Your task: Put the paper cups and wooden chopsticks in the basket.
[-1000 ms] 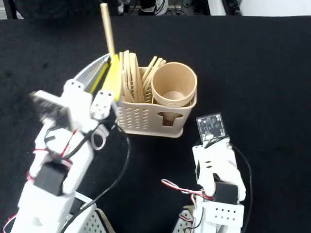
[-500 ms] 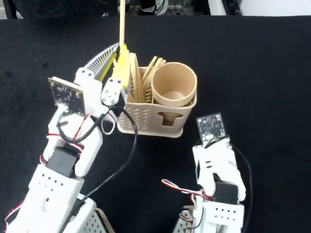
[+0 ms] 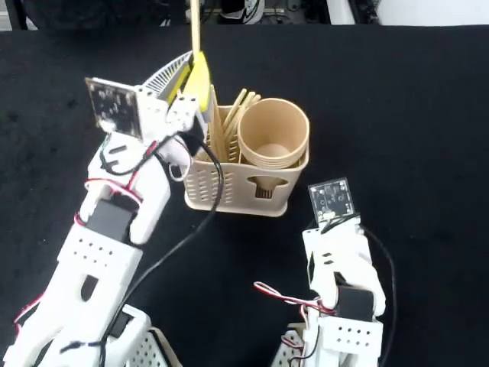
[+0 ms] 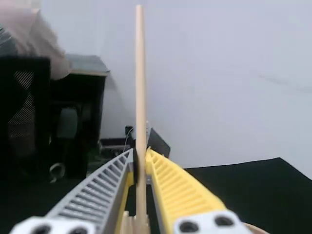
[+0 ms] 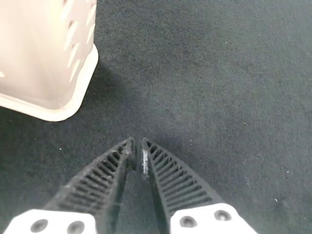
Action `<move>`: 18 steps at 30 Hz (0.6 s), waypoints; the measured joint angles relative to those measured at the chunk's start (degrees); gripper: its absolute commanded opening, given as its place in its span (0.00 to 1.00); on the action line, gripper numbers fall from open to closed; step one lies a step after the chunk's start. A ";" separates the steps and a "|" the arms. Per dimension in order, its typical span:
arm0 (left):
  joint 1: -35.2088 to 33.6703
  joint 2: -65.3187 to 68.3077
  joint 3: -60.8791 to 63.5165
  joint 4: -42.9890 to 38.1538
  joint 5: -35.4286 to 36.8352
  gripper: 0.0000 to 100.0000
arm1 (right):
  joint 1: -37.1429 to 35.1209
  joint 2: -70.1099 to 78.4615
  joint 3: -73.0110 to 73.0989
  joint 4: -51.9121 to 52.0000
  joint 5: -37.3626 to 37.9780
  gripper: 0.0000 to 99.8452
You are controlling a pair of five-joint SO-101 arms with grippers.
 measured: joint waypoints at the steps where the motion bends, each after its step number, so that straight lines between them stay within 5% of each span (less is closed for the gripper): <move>1: -0.97 0.79 0.00 0.00 0.88 0.03 | 0.00 0.00 0.00 0.00 0.00 0.03; 14: -4.40 2.20 4.22 0.00 6.68 0.03 | 0.00 0.00 0.00 0.00 0.00 0.03; 18: -4.13 0.53 9.23 0.00 6.77 0.11 | 0.00 0.00 0.00 0.00 0.00 0.03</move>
